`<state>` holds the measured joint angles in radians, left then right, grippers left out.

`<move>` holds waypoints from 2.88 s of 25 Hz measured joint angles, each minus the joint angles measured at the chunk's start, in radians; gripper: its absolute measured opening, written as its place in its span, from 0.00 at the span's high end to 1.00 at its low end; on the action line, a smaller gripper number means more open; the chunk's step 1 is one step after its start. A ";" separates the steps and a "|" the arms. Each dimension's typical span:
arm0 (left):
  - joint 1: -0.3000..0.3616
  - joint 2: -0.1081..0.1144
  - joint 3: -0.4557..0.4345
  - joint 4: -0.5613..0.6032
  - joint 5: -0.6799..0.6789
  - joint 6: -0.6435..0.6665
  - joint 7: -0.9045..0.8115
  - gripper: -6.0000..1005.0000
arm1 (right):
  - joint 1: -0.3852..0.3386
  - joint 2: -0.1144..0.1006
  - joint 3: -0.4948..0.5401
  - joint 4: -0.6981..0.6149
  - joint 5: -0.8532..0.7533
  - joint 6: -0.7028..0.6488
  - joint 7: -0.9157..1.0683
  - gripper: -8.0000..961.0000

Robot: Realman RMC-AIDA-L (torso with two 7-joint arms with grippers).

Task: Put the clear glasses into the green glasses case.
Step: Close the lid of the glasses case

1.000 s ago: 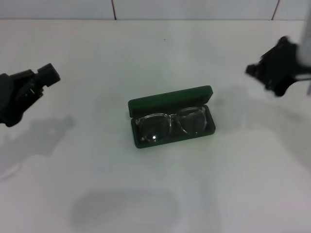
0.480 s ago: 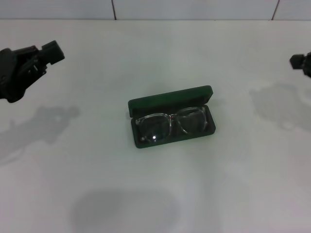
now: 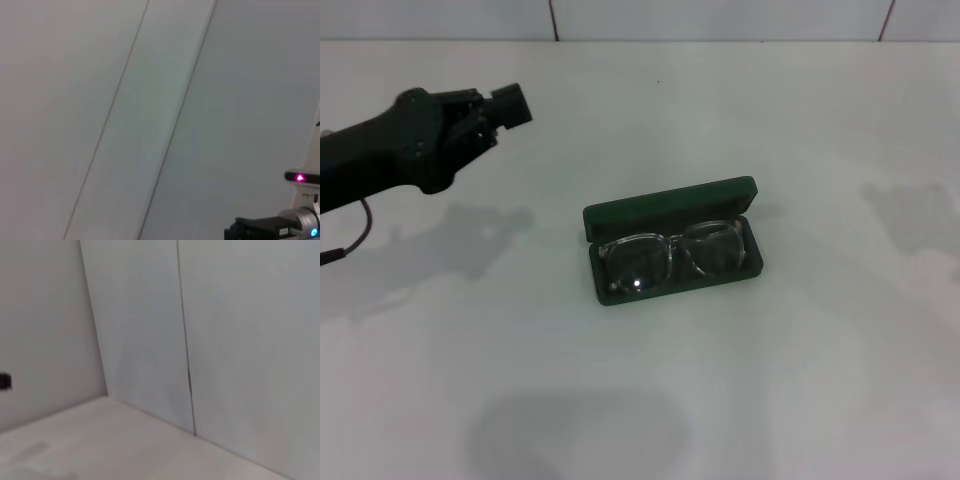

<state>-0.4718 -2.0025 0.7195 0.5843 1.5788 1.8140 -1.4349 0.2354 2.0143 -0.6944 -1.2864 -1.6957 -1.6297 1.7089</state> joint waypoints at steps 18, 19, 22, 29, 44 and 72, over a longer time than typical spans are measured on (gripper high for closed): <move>-0.124 -0.084 0.007 -0.035 0.174 -0.243 -0.002 0.93 | 0.002 0.001 0.018 0.164 0.014 -0.026 -0.169 0.93; -0.143 -0.085 0.017 -0.051 0.186 -0.271 -0.001 0.93 | 0.001 0.001 0.018 0.167 0.013 -0.025 -0.175 0.93; -0.173 -0.084 0.064 -0.090 0.198 -0.340 0.003 0.92 | -0.003 0.001 0.019 0.188 0.013 -0.021 -0.198 0.93; -0.226 -0.086 0.187 -0.108 0.197 -0.445 -0.006 0.91 | -0.013 0.000 0.060 0.249 0.012 -0.032 -0.244 0.92; -0.239 -0.086 0.263 -0.134 0.206 -0.617 -0.018 0.89 | -0.015 0.000 0.057 0.282 0.011 -0.042 -0.272 0.92; -0.271 -0.084 0.318 -0.151 0.201 -0.645 -0.059 0.88 | -0.008 0.000 0.059 0.323 0.011 -0.041 -0.290 0.91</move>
<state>-0.7427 -2.0868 1.0371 0.4330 1.7803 1.1692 -1.4937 0.2270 2.0141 -0.6351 -0.9634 -1.6842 -1.6705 1.4191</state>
